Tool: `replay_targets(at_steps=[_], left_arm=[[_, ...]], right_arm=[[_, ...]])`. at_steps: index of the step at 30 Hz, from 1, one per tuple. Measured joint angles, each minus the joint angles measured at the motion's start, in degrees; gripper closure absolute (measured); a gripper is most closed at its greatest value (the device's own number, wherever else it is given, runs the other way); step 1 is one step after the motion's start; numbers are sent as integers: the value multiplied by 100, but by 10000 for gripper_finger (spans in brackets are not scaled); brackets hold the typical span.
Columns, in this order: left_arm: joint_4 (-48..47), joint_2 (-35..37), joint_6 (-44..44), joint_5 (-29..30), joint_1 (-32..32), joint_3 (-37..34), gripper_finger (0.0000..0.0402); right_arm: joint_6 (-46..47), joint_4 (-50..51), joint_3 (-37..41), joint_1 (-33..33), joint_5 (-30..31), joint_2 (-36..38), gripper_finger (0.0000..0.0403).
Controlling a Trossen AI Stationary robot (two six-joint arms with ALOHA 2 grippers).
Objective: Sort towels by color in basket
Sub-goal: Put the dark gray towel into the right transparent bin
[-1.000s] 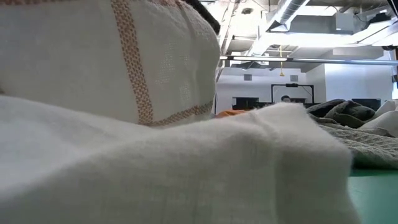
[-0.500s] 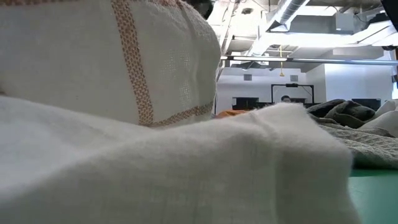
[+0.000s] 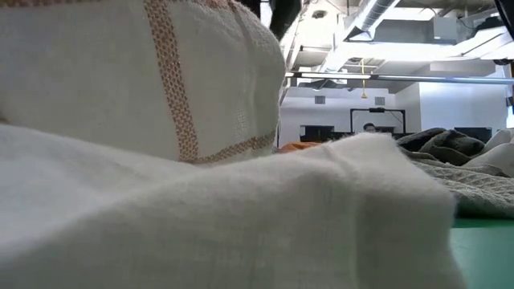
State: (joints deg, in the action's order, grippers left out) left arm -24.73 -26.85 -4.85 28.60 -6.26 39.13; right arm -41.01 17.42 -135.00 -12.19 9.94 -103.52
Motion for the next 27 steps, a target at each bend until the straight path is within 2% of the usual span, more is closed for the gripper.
replay_targets(at_steps=[5,9,13,20,27], left_arm=[[-16,-201,-137,2,0,0,221],[-17,-391,-145,4,0,0,221],[49,-517,-141,18,0,0,221],[179,-542,-61,29,2,-2,221],[225,-542,-51,55,2,-2,221]], right_arm=[[-111,21,0,151,-835,117,386],[-522,-243,0,412,-669,161,386],[-730,-545,2,404,-574,235,386],[-451,-1041,-2,-84,-547,262,386],[-395,-2255,15,-525,-520,130,386]])
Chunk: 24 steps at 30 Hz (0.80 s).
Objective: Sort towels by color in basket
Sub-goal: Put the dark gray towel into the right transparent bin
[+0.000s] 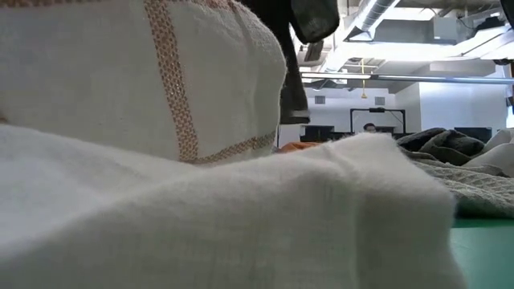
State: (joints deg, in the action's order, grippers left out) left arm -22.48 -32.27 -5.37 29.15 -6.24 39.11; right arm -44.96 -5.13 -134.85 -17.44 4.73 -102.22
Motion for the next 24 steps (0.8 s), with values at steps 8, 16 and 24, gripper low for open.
replay_targets(at_steps=[8,16,24], left_arm=[[7,1,127,218,2,0,221],[61,2,210,323,2,0,221],[125,0,230,326,2,0,221]], right_arm=[[206,-1511,8,-355,-1,-266,386],[513,-2527,-11,-616,-170,-697,386],[1745,-2052,-5,-740,-798,-933,386]])
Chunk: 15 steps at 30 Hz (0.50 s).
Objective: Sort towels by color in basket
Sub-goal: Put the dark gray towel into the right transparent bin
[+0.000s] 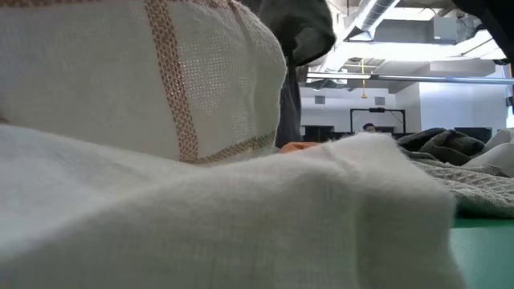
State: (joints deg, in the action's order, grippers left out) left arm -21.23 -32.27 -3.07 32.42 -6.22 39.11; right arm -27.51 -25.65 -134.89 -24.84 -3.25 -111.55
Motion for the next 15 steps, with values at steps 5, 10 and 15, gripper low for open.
replay_targets(at_steps=[5,10,15], left_arm=[[-20,0,-26,-2,-2,0,221],[-77,0,-85,-4,-2,0,221],[-165,0,-181,-10,-2,0,221]], right_arm=[[263,1340,-4,-2,-50,-26,386],[355,3227,-4,-31,268,-24,386],[746,5064,-4,-264,649,-26,386]])
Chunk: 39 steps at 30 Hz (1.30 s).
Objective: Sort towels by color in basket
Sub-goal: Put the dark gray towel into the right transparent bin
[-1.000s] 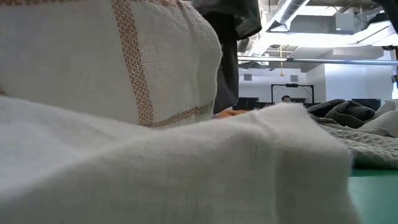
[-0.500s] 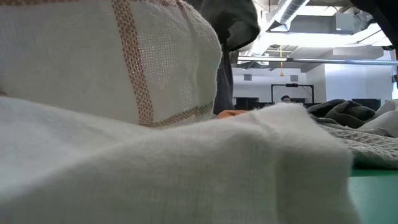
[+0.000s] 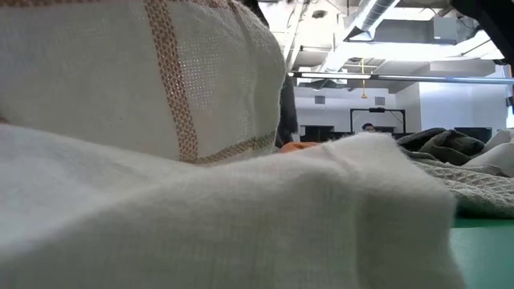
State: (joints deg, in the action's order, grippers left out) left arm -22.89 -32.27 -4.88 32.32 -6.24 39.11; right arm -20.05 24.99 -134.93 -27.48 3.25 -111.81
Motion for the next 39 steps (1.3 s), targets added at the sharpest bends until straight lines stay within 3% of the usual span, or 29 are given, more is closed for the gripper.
replay_targets(at_steps=[6,10,15,25,31,39], left_arm=[[4,2,-14,0,0,0,221],[12,1,-12,0,0,0,221],[40,1,47,0,0,0,221],[39,2,133,2,0,0,221],[36,1,100,1,0,0,221],[36,2,78,0,0,0,221]], right_arm=[[518,1634,147,-157,-3,-108,385],[731,2176,155,-92,-12,-396,378],[775,2321,153,63,-108,-937,370],[753,2951,155,421,-955,-1870,366],[410,3036,157,592,-964,-2053,306],[551,3127,19,594,-948,-1644,161]])
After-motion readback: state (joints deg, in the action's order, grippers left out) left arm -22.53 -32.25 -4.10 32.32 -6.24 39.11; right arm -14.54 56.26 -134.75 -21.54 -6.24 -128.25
